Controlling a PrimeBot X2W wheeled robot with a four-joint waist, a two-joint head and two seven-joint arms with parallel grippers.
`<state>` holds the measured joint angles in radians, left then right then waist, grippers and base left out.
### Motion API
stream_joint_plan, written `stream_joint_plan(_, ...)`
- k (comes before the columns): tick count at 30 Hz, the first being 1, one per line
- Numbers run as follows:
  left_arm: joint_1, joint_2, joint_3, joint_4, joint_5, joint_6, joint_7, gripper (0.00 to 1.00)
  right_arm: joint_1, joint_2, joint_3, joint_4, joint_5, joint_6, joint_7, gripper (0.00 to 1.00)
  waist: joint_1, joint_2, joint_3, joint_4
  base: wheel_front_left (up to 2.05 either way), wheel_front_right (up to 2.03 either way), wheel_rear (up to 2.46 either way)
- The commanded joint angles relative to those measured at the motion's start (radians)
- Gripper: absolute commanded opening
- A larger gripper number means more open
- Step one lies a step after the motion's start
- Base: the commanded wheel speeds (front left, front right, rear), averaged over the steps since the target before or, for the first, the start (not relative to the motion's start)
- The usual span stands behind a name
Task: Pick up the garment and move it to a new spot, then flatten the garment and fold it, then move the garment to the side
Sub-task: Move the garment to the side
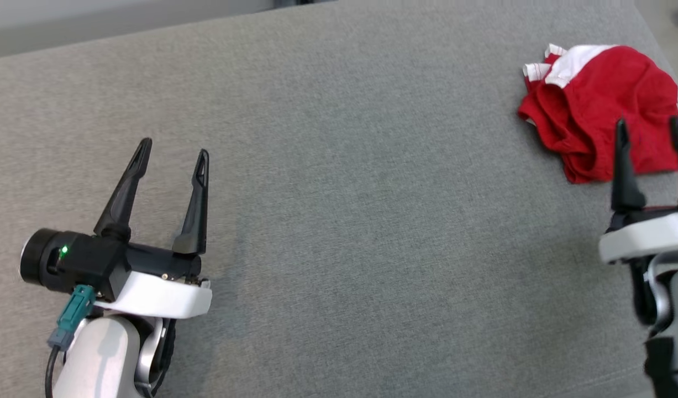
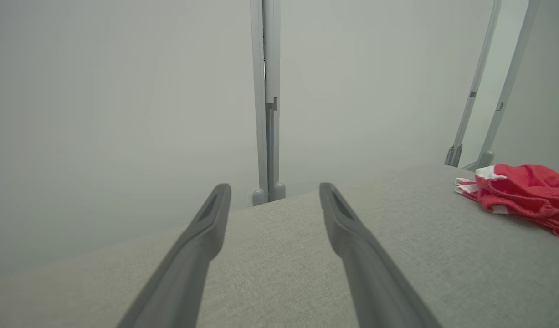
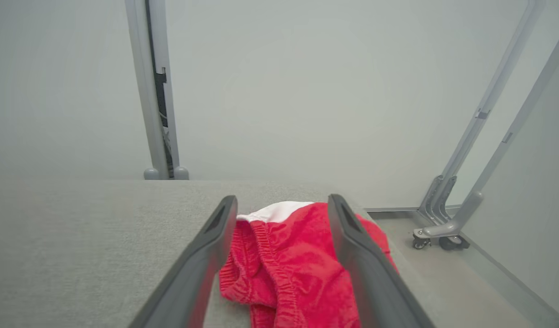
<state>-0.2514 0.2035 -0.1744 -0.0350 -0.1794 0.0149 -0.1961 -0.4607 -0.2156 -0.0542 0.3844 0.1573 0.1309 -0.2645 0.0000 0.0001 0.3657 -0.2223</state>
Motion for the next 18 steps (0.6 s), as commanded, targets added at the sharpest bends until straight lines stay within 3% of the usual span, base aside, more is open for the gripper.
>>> stream_joint_plan(1, 0.015, -0.002, 0.007, 0.005, -0.010, 0.007, -0.009, 1.00, 0.033, 0.017, 0.001, -0.031, -0.008, 0.000, -0.001, 1.00, 0.0000, -0.0001, -0.035, 0.030, 0.00, 0.00, 0.00)
stream_joint_plan(4, 0.042, -0.012, 0.011, 0.019, -0.024, 0.015, -0.022, 1.00, 0.120, 0.085, -0.002, -0.127, 0.005, 0.000, -0.001, 1.00, 0.0000, -0.0001, -0.075, 0.072, 0.00, 0.00, 0.00)
stream_joint_plan(8, 0.073, -0.018, 0.015, 0.036, -0.034, 0.022, -0.034, 1.00, 0.192, 0.127, 0.022, -0.207, 0.005, 0.000, 0.022, 1.00, 0.0000, -0.0001, -0.120, 0.110, 0.00, 0.00, 0.00)
stream_joint_plan(18, 0.141, -0.026, 0.019, 0.069, -0.052, 0.031, -0.050, 1.00, 0.311, 0.159, 0.077, -0.305, 0.000, 0.000, 0.090, 1.00, 0.0000, -0.0001, -0.224, 0.181, 0.00, 0.00, 0.00)
